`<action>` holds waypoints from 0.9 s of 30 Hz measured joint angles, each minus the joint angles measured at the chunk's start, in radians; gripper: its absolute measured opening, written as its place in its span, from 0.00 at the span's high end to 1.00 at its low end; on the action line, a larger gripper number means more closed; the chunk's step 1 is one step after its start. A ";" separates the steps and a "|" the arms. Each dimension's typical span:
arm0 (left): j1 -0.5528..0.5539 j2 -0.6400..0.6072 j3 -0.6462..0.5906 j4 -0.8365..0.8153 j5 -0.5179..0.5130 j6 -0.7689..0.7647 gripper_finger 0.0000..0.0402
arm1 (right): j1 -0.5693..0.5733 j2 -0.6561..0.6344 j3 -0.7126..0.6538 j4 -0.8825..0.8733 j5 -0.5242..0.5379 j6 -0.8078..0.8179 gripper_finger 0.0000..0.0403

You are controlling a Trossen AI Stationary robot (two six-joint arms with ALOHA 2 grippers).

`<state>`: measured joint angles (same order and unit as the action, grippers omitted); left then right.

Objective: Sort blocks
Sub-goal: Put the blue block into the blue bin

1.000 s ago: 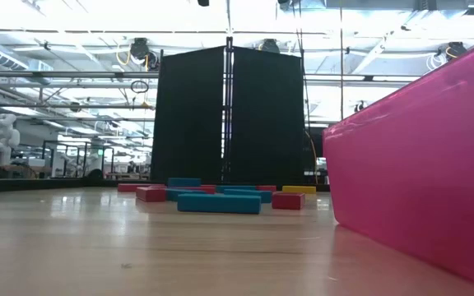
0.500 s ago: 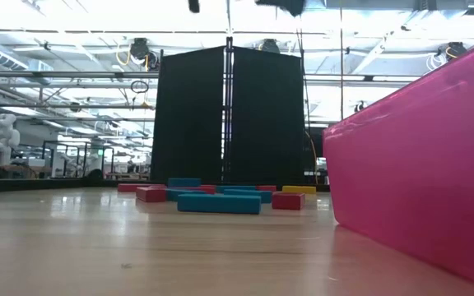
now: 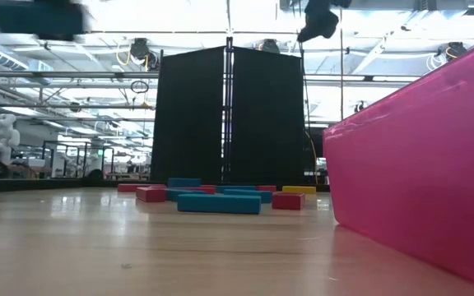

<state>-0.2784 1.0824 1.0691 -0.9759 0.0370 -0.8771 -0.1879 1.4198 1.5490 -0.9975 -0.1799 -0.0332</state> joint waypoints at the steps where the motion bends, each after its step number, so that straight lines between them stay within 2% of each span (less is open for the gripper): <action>1: -0.059 0.001 -0.001 -0.042 -0.003 -0.045 0.66 | 0.000 0.001 0.000 0.002 0.000 -0.004 0.18; 6: -0.299 0.013 -0.007 -0.084 -0.022 -0.230 0.66 | -0.003 0.001 0.000 0.015 0.000 -0.007 0.18; 11: -0.429 0.018 -0.066 -0.088 -0.047 -0.365 0.66 | -0.003 0.001 0.000 0.038 0.000 -0.009 0.18; 16: -0.515 0.018 -0.134 -0.085 -0.011 -0.448 0.61 | -0.007 0.001 0.000 0.044 0.000 -0.009 0.18; 22: -0.570 0.020 -0.192 -0.068 0.041 -0.507 0.59 | -0.017 0.001 0.000 0.045 0.004 -0.013 0.18; 27: -0.575 0.020 -0.204 0.042 0.040 -0.465 0.58 | -0.028 0.001 0.000 0.093 0.004 -0.048 0.18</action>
<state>-0.8536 1.1022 0.8651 -0.9341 0.0769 -1.3421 -0.2158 1.4212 1.5490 -0.9048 -0.1757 -0.0812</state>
